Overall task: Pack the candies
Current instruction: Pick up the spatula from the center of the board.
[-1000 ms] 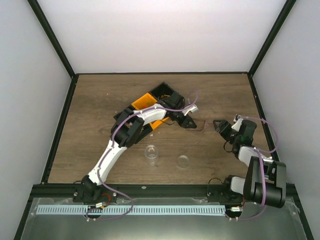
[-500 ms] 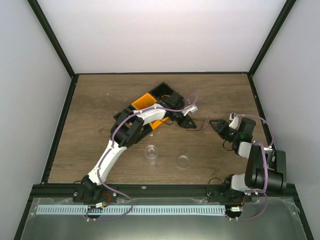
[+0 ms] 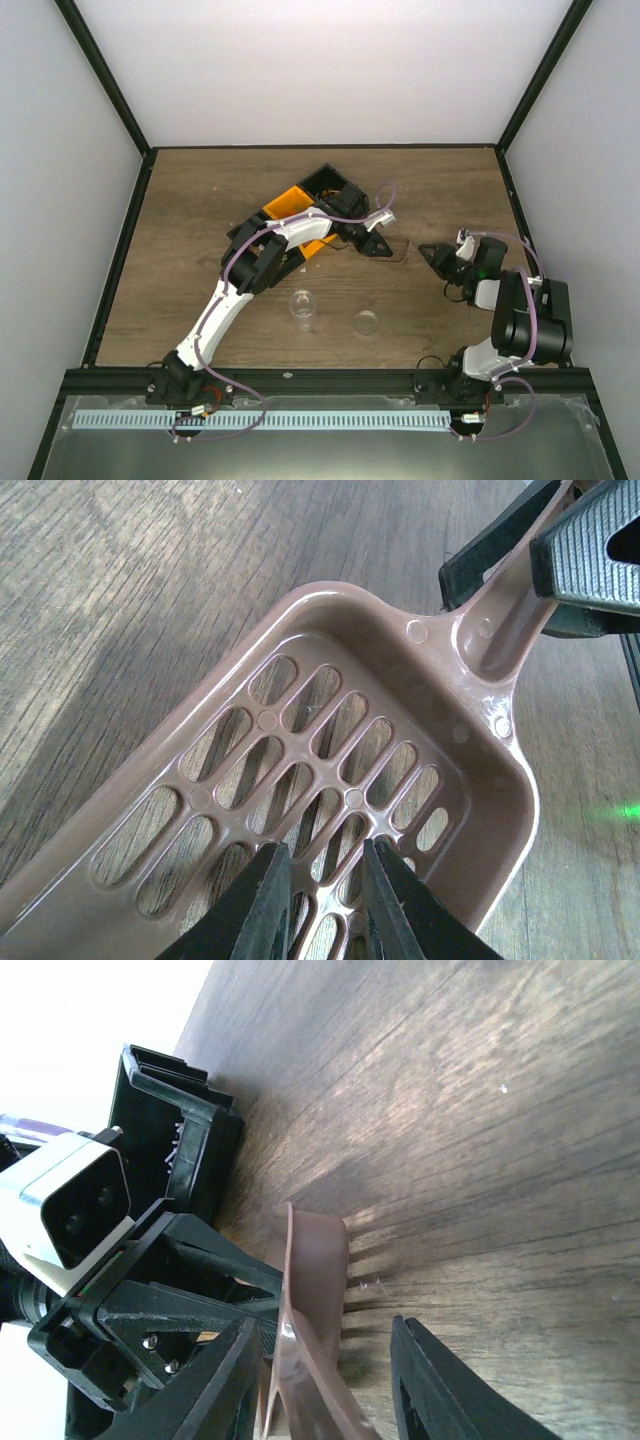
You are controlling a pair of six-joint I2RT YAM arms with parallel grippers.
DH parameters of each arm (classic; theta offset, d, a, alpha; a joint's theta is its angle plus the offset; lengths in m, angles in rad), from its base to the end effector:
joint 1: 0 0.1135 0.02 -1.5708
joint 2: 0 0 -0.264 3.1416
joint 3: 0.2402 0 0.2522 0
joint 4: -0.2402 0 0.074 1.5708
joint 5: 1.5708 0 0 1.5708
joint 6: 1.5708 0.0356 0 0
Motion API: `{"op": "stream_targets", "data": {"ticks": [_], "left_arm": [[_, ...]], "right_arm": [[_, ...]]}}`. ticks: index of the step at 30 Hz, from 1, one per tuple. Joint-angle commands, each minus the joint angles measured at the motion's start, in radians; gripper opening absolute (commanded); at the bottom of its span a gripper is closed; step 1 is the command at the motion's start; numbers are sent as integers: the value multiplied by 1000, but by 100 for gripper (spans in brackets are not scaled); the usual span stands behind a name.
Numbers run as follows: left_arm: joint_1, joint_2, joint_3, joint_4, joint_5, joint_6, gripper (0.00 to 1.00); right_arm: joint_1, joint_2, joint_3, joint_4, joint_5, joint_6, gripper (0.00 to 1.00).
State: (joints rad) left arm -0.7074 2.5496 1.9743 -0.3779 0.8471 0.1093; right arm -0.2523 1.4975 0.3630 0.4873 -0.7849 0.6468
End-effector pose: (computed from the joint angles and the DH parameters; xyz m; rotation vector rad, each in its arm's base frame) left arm 0.3883 -0.3671 0.0983 1.3206 2.1482 -1.3100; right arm 0.2364 -0.0350 0.1203 0.5371 2.1354 1.0857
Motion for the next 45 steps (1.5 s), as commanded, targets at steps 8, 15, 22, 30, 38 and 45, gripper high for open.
{"op": "stream_targets", "data": {"ticks": [8, 15, 22, 30, 38, 45], "left_arm": [[7, 52, -35, -107, -36, 28, 23], [7, 58, -29, -121, -38, 37, 23], [8, 67, -32, -124, -32, 35, 23], [7, 66, -30, -115, -34, 28, 23], [8, 67, -31, -110, -35, 21, 23], [8, 65, -35, -103, -34, 15, 23]], "right_arm": [[-9, 23, 33, 68, -8, -4, 36], [-9, 73, 51, 109, -64, 2, 34], [-10, 98, 56, 134, -108, -11, 25], [-9, 115, 51, 139, -124, -12, 16], [-9, 111, 21, 159, -139, -8, 28], [-9, 112, 1, 160, -140, -10, 23]]}}
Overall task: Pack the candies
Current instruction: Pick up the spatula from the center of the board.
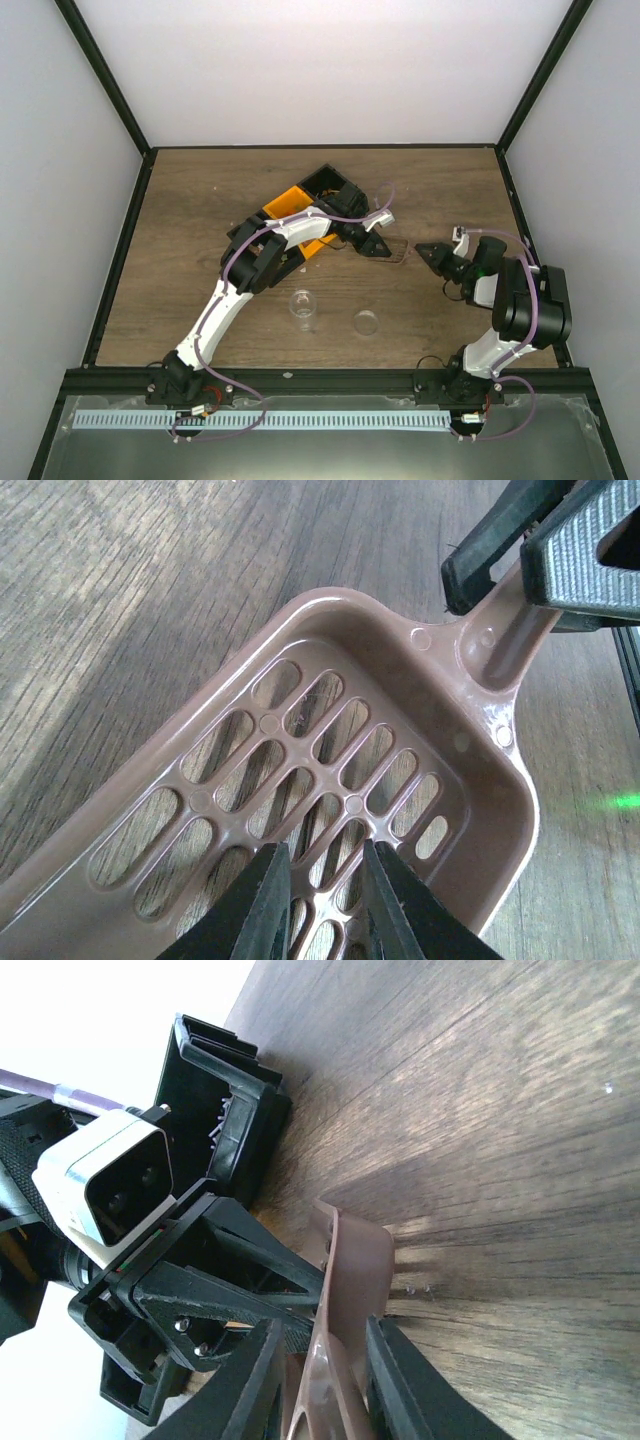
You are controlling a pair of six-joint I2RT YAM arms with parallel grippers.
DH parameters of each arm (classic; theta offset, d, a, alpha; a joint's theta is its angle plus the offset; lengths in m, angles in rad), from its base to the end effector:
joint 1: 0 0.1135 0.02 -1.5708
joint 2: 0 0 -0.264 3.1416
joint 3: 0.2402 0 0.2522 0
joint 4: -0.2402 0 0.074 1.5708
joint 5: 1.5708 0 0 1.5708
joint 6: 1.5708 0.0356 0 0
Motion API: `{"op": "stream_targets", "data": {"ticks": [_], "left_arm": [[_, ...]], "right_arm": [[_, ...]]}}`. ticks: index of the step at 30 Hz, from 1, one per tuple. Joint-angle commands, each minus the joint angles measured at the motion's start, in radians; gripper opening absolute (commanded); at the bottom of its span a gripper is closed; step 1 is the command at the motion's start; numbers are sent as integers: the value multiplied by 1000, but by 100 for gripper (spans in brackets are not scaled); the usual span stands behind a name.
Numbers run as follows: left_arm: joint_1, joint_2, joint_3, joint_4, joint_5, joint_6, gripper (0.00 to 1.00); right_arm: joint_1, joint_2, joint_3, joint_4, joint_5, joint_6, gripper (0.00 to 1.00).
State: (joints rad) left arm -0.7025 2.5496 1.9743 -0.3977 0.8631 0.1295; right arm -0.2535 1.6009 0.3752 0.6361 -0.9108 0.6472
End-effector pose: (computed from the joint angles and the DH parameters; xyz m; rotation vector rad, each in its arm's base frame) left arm 0.3885 -0.3643 0.0976 1.3362 2.1458 -1.3235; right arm 0.2461 -0.0347 0.1139 0.4121 2.0920 1.2062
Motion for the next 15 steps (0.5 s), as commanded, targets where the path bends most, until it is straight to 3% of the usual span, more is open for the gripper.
{"op": "stream_targets", "data": {"ticks": [1, 5, 8, 10, 15], "left_arm": [[3, 64, -36, -83, -50, -5, 23], [2, 61, -41, -81, -50, -6, 23], [3, 59, -49, -77, -52, -5, 23], [3, 53, -60, -66, -50, -1, 23], [2, -13, -145, 32, -116, -20, 40]], "right_arm": [[-8, 12, -14, 11, -12, -11, 22], [-9, 10, -25, 22, -2, -2, 16], [-8, 7, -25, 20, -3, 2, 2], [-8, 1, -26, 19, -3, 6, 1], [-9, -26, -30, 36, -3, 52, 1]]}}
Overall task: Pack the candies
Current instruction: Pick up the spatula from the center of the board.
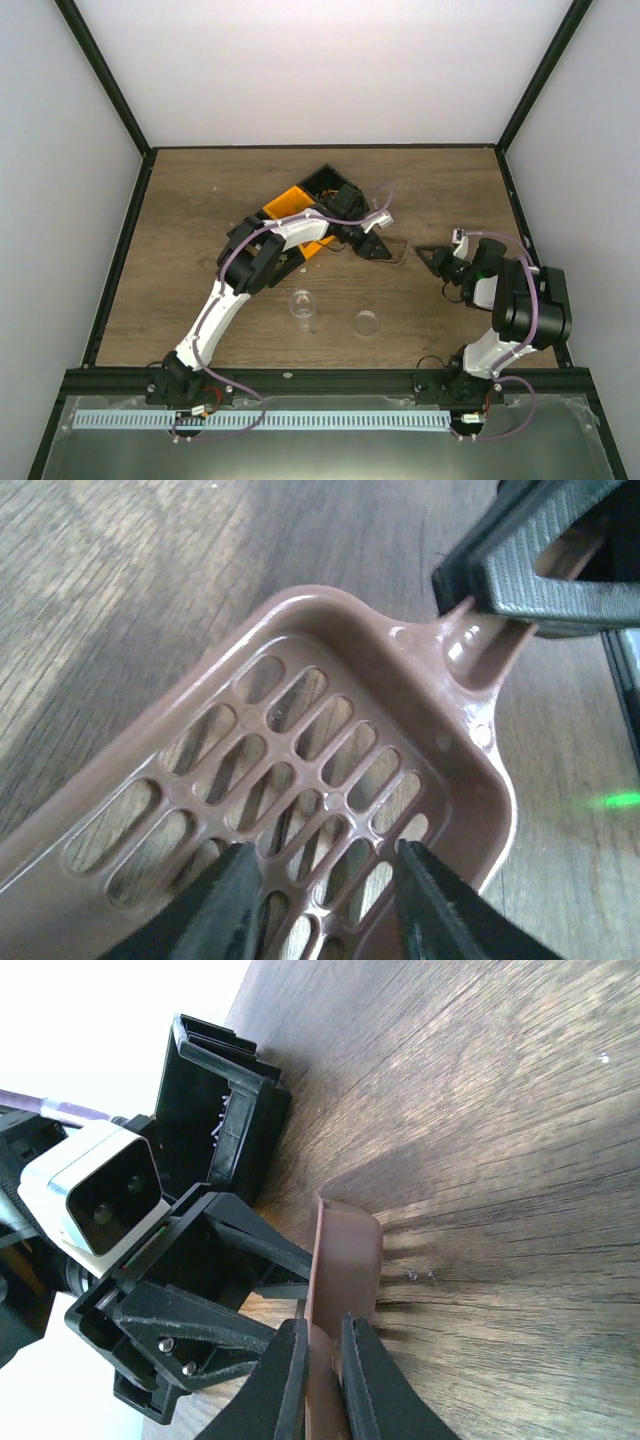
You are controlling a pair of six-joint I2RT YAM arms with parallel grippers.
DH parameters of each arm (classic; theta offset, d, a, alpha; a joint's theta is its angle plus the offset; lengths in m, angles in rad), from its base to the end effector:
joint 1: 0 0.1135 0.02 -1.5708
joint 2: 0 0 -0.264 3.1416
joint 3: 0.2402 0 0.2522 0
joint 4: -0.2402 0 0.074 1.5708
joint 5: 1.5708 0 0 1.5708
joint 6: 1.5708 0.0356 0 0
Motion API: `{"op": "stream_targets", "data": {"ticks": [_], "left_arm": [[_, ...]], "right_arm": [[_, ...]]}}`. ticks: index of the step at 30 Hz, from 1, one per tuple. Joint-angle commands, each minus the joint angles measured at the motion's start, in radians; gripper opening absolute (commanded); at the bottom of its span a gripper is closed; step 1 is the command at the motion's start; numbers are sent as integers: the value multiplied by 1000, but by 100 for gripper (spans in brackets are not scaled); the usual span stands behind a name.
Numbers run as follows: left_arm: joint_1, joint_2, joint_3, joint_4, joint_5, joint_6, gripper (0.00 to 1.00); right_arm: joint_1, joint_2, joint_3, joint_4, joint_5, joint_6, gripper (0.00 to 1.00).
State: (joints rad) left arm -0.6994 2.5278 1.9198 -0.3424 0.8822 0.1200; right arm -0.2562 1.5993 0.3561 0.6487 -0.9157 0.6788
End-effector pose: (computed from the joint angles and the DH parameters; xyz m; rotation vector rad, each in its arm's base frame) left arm 0.3858 -0.3605 0.0963 1.3301 2.1220 -1.3471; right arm 0.2417 -0.0341 0.1112 0.4499 2.0947 1.2295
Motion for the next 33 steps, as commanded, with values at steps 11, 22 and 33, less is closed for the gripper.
{"op": "stream_targets", "data": {"ticks": [11, 22, 33], "left_arm": [[14, -238, -280, 186, -232, -45, 62], [116, -549, -457, 478, -317, -161, 84], [399, -625, -521, 247, -452, 2, 100]], "right_arm": [[-6, -178, 30, -73, 134, 69, 1], [-5, -222, 55, -90, 128, 134, 1], [-5, -187, 69, 5, 47, 229, 1]]}}
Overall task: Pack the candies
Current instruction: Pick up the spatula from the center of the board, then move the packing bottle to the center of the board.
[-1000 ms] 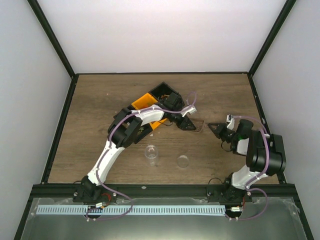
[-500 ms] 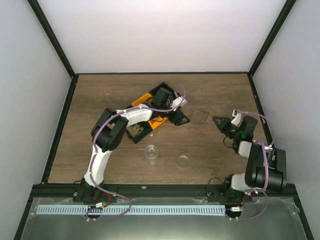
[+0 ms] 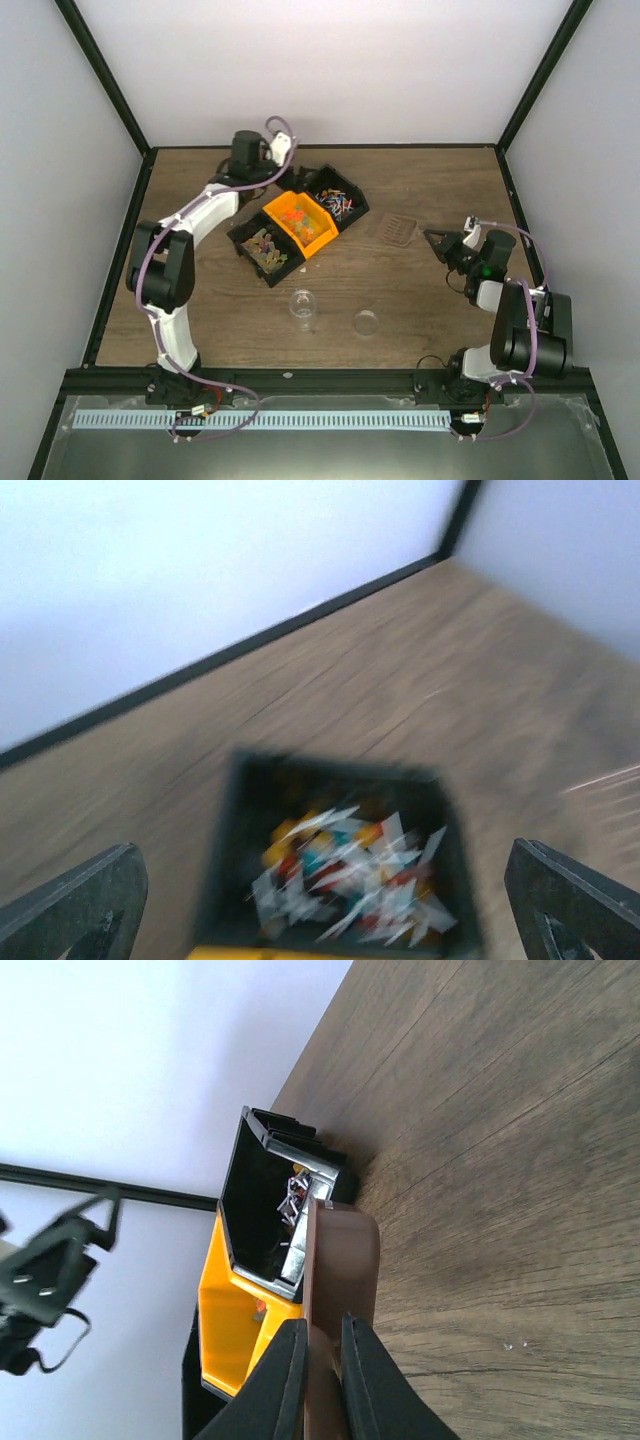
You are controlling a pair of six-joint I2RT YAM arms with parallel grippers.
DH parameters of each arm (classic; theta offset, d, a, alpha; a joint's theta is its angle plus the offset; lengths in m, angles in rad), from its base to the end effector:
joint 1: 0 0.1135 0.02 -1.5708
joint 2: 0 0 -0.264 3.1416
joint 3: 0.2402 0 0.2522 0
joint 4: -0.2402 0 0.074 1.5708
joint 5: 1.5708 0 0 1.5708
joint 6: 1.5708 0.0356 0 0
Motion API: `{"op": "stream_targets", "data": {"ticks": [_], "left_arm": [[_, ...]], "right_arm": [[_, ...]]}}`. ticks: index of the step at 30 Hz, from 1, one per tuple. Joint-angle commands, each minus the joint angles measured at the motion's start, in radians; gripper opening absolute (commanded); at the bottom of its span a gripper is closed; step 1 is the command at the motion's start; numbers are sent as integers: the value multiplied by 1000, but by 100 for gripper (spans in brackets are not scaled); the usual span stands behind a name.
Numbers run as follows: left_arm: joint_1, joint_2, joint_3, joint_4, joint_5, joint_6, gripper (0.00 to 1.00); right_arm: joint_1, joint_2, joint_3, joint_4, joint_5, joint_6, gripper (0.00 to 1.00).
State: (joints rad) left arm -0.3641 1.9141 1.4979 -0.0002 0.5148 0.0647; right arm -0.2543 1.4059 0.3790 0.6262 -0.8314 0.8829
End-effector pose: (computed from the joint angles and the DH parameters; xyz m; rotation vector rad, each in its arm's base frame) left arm 0.4172 -0.1778 0.2755 0.7485 1.8516 -0.7036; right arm 0.2437 -0.0362 0.1571 0.5698 1.9511 1.2185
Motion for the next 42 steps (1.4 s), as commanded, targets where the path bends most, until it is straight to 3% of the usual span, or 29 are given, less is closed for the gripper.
{"op": "stream_targets", "data": {"ticks": [1, 7, 16, 17, 19, 25, 29, 32, 35, 39, 42], "left_arm": [[66, -18, -120, -106, -124, 79, 100], [65, -16, -199, -116, -243, 150, 95], [67, 29, -192, -148, -311, 158, 84], [67, 27, -192, -147, -303, 150, 85], [67, -8, -214, -110, -295, 124, 99], [66, -174, -285, -4, -393, -40, 100], [43, -229, -174, -235, -384, -141, 100], [-33, -295, -139, -386, -414, -171, 100], [-111, -490, -362, -187, -429, -203, 100], [-193, -812, -772, 140, -403, -246, 100], [-278, -1015, -972, 244, -467, -263, 100]], "right_arm": [[-7, 10, 55, 23, -38, 22, 1], [-5, 35, 115, -49, -44, 16, 1], [6, -19, 98, -83, -35, 12, 1], [6, -26, 96, -92, -32, 8, 1], [7, -40, 95, -106, -26, -2, 1], [7, -44, 89, -107, -20, -13, 1], [13, -37, 83, -92, -27, -24, 1], [26, -54, 92, -112, -16, -51, 1], [35, -70, 92, -121, -9, -65, 1], [42, -75, 73, -103, -20, -58, 1], [48, -68, 64, -99, -31, -65, 1]]}}
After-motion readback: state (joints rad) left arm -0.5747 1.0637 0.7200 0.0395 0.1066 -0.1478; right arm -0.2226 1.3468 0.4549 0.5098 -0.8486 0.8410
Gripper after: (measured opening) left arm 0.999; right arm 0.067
